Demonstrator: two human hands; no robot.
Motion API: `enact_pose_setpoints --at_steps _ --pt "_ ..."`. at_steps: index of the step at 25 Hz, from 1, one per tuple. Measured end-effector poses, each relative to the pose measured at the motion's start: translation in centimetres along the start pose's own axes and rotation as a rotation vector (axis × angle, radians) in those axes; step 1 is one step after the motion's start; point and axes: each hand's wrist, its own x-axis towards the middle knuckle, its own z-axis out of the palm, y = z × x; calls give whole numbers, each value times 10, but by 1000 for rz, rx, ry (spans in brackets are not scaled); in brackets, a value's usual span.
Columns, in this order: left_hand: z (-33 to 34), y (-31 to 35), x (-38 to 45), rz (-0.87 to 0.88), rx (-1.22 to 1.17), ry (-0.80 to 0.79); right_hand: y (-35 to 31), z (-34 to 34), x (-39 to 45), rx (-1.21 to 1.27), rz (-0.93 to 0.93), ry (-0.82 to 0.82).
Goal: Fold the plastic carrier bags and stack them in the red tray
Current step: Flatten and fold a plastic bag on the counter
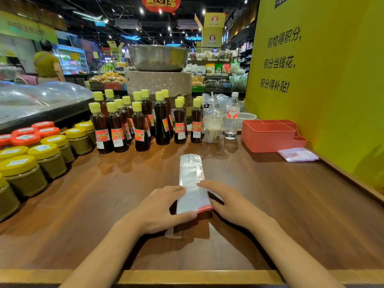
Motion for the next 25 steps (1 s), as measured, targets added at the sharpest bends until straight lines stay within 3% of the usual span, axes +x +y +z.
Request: enact_pose_setpoints --at_steps 3,11,18,25 --pt "0 6 -4 46 17 22 -3 12 4 -51 -37 12" --pt "1 -2 -8 150 -74 162 1 13 3 154 -35 44" --pt "5 1 -3 89 -554 423 -12 4 2 444 -13 163" --pt "7 6 5 -12 -665 447 -14 9 9 658 138 359"
